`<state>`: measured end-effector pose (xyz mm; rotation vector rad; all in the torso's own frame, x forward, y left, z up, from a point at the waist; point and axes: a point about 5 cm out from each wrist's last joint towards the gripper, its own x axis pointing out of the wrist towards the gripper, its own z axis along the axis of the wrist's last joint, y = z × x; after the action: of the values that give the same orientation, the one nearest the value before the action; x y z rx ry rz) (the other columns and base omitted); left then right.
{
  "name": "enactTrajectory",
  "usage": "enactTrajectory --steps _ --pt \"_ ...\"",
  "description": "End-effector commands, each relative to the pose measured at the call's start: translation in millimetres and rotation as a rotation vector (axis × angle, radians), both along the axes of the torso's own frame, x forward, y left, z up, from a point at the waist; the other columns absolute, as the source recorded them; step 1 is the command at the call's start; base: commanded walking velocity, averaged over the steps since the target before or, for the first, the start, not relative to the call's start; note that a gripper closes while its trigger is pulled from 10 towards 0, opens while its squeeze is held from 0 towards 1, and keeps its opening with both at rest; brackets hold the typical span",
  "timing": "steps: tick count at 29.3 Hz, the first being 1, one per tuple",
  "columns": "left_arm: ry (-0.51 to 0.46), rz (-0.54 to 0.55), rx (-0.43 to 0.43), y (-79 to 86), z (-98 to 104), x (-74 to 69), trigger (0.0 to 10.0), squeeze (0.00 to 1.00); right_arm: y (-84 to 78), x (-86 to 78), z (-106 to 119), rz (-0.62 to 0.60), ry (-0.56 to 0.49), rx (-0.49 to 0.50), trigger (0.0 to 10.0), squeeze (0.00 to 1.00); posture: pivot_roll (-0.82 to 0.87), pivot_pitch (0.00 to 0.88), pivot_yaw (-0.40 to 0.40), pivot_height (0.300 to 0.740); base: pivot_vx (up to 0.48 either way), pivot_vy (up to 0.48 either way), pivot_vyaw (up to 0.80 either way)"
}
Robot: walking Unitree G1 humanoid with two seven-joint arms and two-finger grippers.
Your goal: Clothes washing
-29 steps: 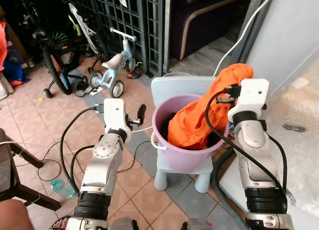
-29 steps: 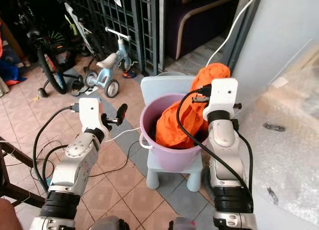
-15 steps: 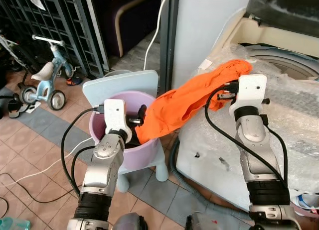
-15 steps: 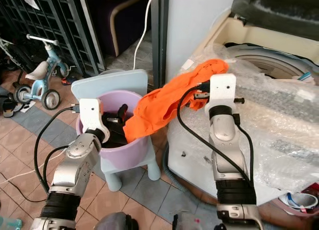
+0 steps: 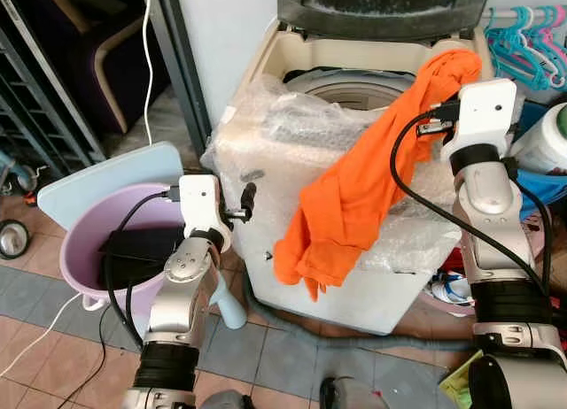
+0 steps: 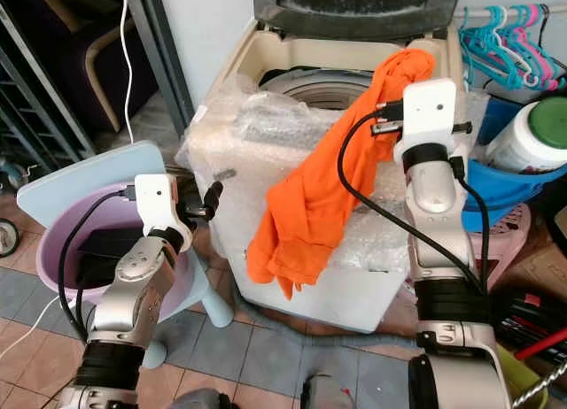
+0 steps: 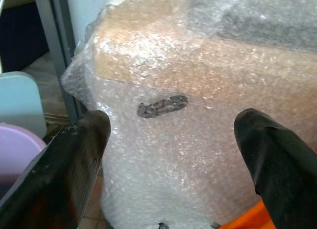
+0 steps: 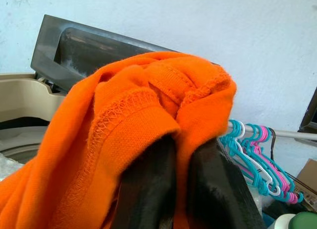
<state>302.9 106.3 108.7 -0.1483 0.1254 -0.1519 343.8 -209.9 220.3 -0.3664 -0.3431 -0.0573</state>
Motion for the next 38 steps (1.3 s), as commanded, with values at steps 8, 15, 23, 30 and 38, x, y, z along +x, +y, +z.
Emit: enactTrajectory --steps 8,15,23,30,38 --pt "0.015 0.052 0.003 11.8 -3.6 -2.6 10.0 0.00 33.2 13.1 26.0 0.203 -0.053 -0.039 10.0 0.00 -0.06 0.040 0.065 0.740 0.411 0.000 0.00" --pt "0.027 0.064 -0.009 9.5 -5.6 -6.6 10.0 0.00 37.0 18.5 33.8 0.229 -0.069 -0.051 10.0 0.00 -0.05 0.043 0.060 0.740 0.432 0.000 0.00" --pt "0.033 0.064 -0.001 10.2 -6.3 -9.2 10.0 0.00 55.0 23.1 50.8 0.281 -0.124 -0.126 10.0 0.00 -0.05 0.050 0.058 0.740 0.393 0.216 0.00" --pt "0.039 0.056 -0.001 7.5 -6.5 -9.6 10.0 0.00 50.4 42.5 107.3 0.272 -0.218 -0.115 10.0 0.00 -0.06 0.053 0.060 0.740 0.351 0.326 0.00" --pt "0.052 0.071 0.019 7.5 -9.7 -10.7 10.0 0.00 35.5 41.1 206.5 0.139 -0.432 -0.097 10.0 0.00 -0.05 0.051 0.049 0.740 0.000 0.000 0.00"
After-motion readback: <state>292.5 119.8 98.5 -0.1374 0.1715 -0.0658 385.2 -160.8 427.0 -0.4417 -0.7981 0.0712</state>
